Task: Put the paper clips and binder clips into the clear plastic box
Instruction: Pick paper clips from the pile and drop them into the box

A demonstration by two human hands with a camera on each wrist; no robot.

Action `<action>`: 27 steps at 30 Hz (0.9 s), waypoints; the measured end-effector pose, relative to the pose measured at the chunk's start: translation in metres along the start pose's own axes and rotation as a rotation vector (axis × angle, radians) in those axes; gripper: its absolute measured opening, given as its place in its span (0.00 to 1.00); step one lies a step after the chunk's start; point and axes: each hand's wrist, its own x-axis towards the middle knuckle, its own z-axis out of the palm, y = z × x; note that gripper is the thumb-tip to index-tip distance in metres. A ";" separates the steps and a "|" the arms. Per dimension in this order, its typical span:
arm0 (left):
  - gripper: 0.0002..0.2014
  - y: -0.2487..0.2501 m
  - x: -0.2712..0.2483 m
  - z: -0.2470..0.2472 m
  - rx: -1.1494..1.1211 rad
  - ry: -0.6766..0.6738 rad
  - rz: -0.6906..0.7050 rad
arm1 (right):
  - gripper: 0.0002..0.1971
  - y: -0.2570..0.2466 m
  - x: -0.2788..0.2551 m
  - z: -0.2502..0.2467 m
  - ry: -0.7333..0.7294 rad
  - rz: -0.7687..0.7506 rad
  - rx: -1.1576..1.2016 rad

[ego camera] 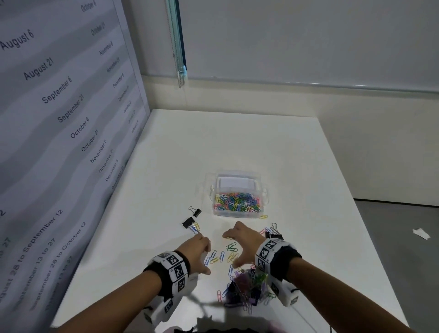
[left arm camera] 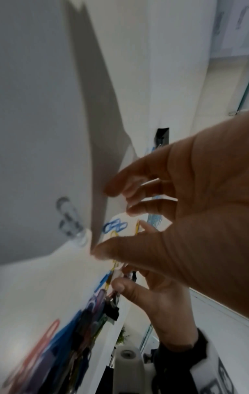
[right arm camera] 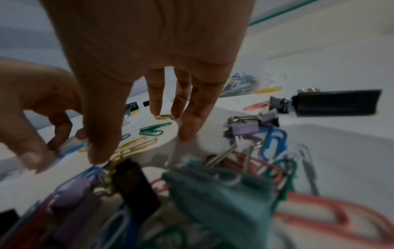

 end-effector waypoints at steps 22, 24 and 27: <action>0.06 0.027 0.010 -0.012 -0.087 0.085 0.045 | 0.07 0.000 -0.006 -0.045 0.290 0.097 0.228; 0.08 0.030 0.011 -0.023 -0.176 0.123 0.009 | 0.08 0.001 -0.006 -0.062 0.389 0.123 0.303; 0.07 0.039 0.015 -0.048 -0.270 0.214 -0.013 | 0.08 0.003 -0.005 -0.082 0.549 0.131 0.388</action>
